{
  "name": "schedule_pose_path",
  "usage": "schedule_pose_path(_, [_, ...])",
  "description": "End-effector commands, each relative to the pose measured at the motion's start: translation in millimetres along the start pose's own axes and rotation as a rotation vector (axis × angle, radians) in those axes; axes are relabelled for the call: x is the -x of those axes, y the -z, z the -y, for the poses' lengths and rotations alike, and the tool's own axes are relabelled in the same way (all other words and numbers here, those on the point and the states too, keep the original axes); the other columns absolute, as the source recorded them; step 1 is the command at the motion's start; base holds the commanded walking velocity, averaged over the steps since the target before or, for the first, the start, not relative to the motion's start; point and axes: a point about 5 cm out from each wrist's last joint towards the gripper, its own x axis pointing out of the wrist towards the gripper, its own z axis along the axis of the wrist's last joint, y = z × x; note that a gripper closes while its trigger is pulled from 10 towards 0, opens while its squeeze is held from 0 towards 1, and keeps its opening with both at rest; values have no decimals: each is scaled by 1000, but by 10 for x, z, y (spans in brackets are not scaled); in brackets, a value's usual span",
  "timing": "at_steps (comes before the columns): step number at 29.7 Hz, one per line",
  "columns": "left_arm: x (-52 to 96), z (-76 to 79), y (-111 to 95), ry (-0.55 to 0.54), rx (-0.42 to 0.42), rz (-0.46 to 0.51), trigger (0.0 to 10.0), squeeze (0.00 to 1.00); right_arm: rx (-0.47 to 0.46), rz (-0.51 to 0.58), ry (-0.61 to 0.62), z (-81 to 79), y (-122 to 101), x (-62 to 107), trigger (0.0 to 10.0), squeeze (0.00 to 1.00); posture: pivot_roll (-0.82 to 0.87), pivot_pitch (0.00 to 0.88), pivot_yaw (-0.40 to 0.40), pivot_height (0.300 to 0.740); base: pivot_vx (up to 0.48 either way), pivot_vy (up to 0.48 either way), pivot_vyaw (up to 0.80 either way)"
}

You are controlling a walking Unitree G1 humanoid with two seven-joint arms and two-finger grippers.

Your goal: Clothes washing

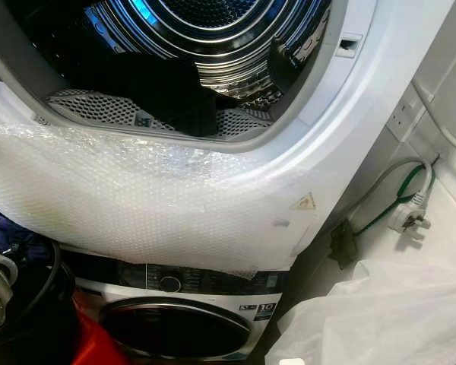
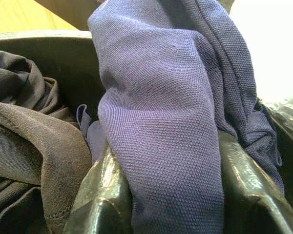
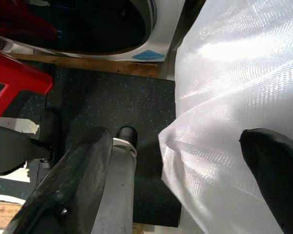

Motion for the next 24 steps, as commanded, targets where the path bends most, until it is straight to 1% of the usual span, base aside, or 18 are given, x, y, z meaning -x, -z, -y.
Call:
schedule_pose_path(1, [7,0,49,-22,20,-12,0,0,-17,3,9,17,23,6,10000,0,2,51,-91,740,0,0,0])
schedule_pose_path(11, [11,-36,53,-52,39,2,0,0,-23,-1,8,15,42,9,10000,0,-2,55,-91,740,0,0,0])
schedule_pose_path(13, [17,-73,29,-88,64,34,0,0,-23,-2,6,12,46,9,10000,0,2,55,-90,740,0,0,0])
schedule_pose_path(20, [39,-123,34,-127,80,73,0,0,-24,-1,3,-3,44,7,10000,0,6,56,-86,740,0,0,0])
schedule_pose_path(23, [96,-131,73,-142,79,138,0,0,-24,0,-1,-11,42,6,10000,0,8,56,-81,740,0,0,0])
schedule_pose_path(24, [96,-131,73,-142,79,138,0,0,-24,0,-1,-11,42,6,10000,0,8,56,-81,740,0,0,0])
